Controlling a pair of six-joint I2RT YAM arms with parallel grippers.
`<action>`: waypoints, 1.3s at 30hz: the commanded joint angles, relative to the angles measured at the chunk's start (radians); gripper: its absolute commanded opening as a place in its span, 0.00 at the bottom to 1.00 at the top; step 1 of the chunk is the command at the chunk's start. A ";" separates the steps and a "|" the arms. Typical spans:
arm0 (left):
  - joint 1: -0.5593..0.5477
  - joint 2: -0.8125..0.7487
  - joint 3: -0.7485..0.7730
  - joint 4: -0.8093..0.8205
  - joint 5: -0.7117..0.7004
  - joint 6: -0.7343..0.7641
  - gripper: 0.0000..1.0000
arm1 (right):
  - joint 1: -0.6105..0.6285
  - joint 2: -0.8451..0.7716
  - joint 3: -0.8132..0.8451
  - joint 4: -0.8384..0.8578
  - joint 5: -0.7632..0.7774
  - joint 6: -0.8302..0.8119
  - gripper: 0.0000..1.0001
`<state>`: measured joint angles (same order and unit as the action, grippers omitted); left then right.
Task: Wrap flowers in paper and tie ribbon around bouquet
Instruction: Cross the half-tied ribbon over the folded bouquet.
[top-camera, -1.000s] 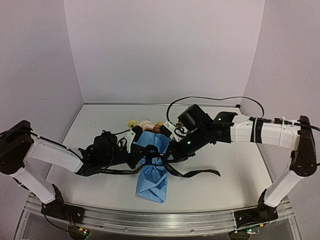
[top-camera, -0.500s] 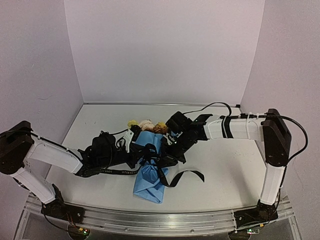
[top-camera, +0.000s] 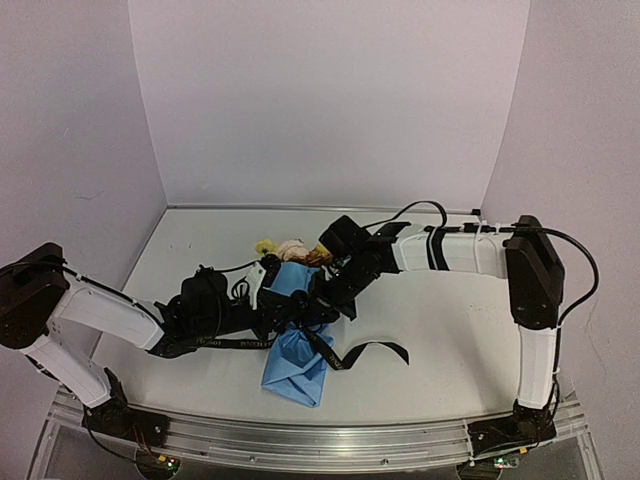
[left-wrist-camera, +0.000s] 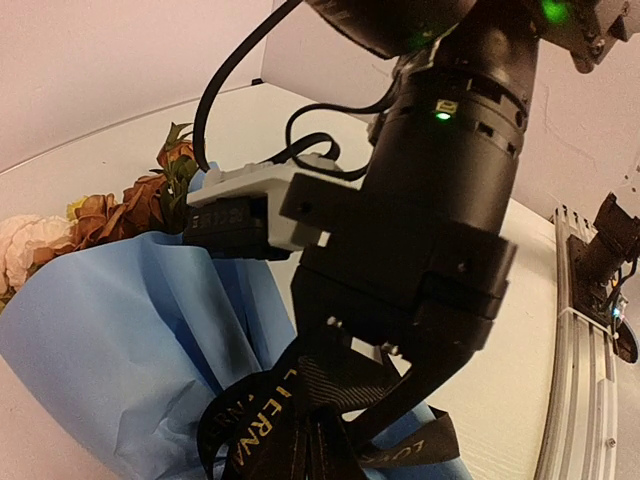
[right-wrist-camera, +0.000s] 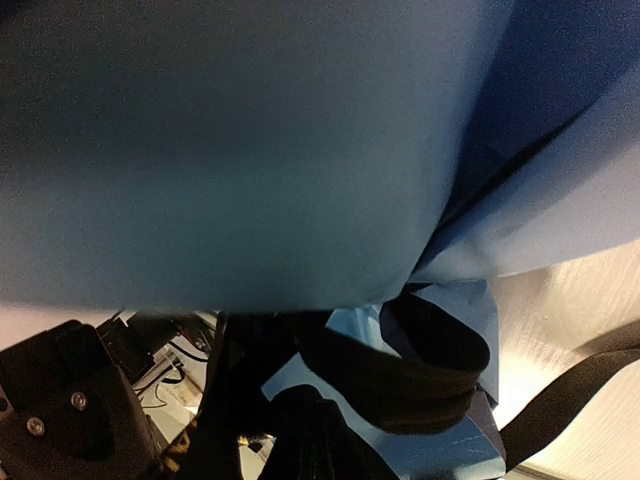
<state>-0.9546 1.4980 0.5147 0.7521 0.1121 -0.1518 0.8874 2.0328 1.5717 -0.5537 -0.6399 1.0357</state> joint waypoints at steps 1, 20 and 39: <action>0.004 -0.053 -0.009 0.044 0.026 0.027 0.02 | -0.009 0.045 0.052 -0.006 -0.022 0.072 0.00; -0.026 -0.123 0.025 -0.154 0.158 0.132 0.08 | -0.035 0.092 0.071 -0.128 0.067 0.075 0.00; -0.047 -0.275 -0.115 -0.269 -0.016 -0.076 0.18 | -0.048 0.103 0.163 -0.313 0.124 -0.087 0.00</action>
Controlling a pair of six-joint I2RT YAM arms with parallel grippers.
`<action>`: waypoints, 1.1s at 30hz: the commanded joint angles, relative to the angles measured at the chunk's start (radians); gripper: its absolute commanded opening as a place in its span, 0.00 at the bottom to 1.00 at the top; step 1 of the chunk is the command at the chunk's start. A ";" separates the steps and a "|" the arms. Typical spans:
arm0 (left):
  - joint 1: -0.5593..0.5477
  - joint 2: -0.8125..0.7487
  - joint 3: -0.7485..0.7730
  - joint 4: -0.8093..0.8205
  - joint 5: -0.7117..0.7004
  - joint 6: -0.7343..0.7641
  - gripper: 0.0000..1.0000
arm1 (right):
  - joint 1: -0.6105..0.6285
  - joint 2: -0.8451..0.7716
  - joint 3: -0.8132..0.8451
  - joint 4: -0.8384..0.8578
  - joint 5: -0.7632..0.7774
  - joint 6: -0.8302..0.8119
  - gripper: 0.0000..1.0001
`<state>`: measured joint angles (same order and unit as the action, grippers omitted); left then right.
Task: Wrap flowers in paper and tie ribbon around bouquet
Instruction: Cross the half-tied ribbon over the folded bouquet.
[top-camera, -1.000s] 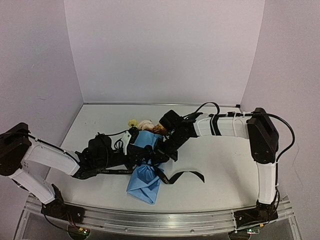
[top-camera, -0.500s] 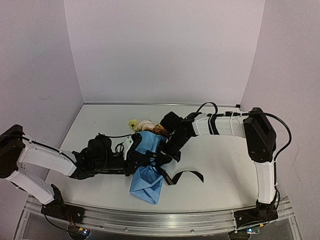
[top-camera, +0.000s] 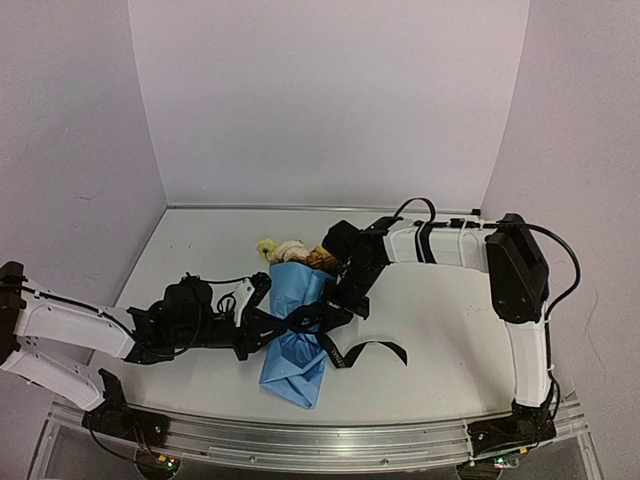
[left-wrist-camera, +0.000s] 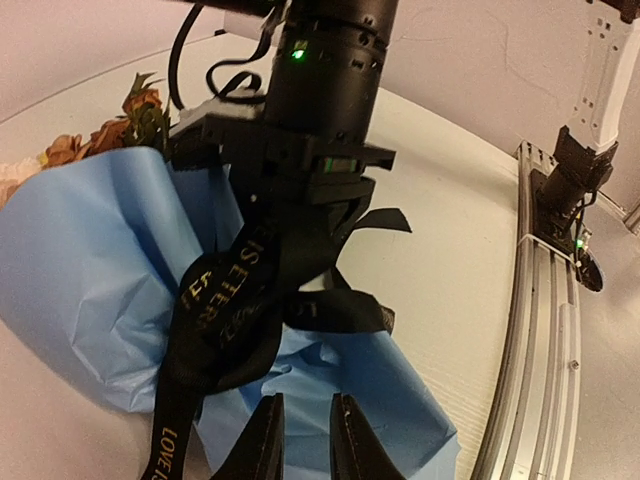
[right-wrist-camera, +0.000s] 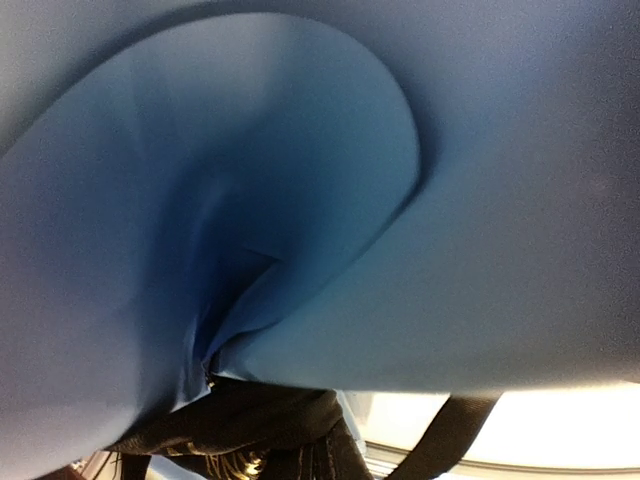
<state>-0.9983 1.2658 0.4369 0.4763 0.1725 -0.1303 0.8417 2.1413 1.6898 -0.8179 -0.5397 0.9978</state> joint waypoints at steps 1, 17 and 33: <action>-0.005 -0.051 -0.046 0.014 -0.097 -0.113 0.18 | -0.001 -0.014 0.045 -0.050 0.023 -0.058 0.00; -0.003 0.154 0.305 -0.289 -0.063 0.173 0.44 | 0.033 -0.028 0.121 -0.133 0.019 -0.157 0.00; 0.009 0.140 0.303 -0.231 -0.106 0.157 0.08 | 0.057 -0.038 0.159 -0.167 -0.015 -0.156 0.00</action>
<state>-0.9962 1.4931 0.7746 0.1566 0.0589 0.0509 0.8787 2.1407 1.7925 -0.9580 -0.5308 0.8425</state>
